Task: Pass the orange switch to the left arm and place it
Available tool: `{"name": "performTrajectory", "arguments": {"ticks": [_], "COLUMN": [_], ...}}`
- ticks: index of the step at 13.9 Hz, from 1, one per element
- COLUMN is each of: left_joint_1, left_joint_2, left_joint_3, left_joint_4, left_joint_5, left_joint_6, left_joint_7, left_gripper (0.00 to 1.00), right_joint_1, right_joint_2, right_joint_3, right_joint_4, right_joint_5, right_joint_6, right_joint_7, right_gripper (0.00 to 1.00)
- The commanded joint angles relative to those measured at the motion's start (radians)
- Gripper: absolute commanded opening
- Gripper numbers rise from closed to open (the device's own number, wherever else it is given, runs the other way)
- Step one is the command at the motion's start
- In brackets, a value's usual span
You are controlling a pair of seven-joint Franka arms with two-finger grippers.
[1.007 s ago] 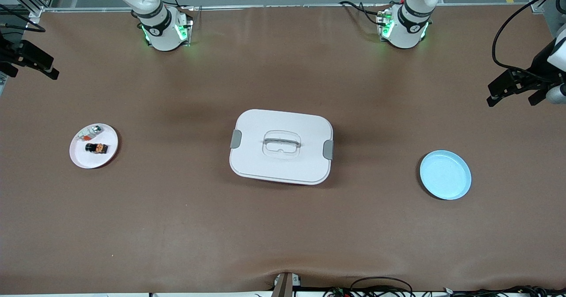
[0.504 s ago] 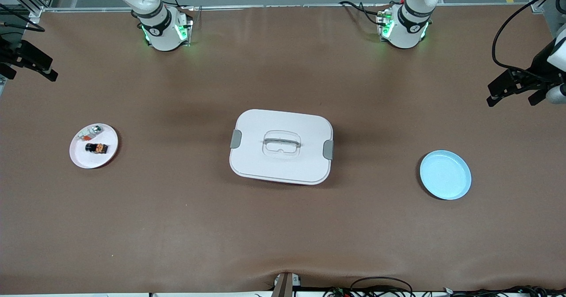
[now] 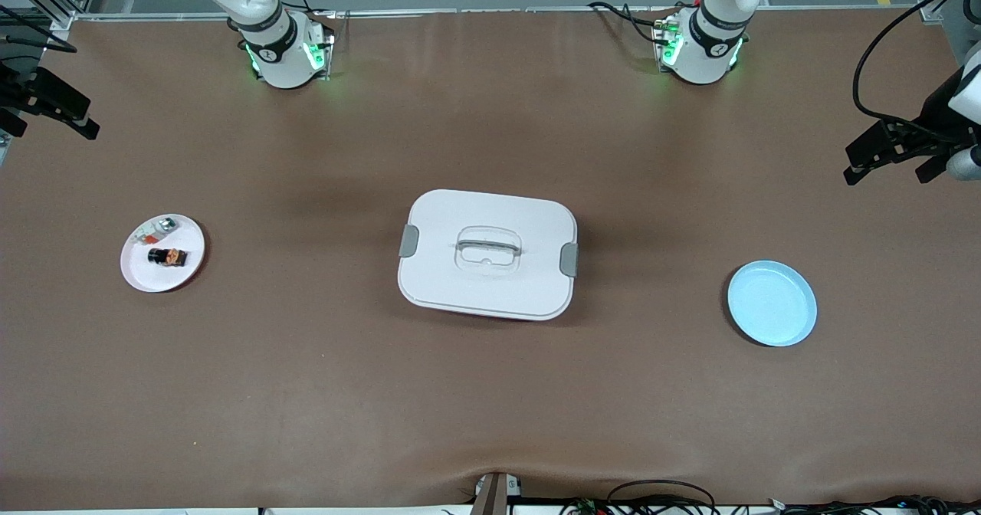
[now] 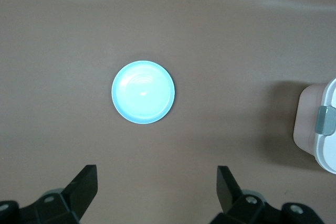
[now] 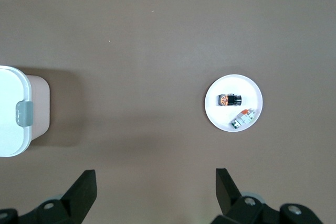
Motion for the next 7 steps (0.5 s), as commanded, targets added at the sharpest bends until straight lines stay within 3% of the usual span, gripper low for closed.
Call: {"name": "performTrajectory", "arguments": {"ticks": [1, 7], "left_joint_1": [0.003, 0.003], "left_joint_2": [0.003, 0.003], "left_joint_3": [0.001, 0.001], "left_joint_4": [0.015, 0.015], "left_joint_5": [0.0, 0.0], "left_joint_6": [-0.012, -0.012], "left_joint_7": [0.013, 0.013], "left_gripper": [1.0, 1.0], "right_joint_1": [-0.007, -0.009], "right_joint_2": [-0.003, 0.12], "right_joint_3": [0.006, 0.002], "right_joint_4": [0.041, 0.043], "right_joint_5": [0.007, -0.009], "right_joint_6": [-0.005, 0.023], "right_joint_7": [-0.011, -0.016], "right_gripper": [1.0, 1.0]}}
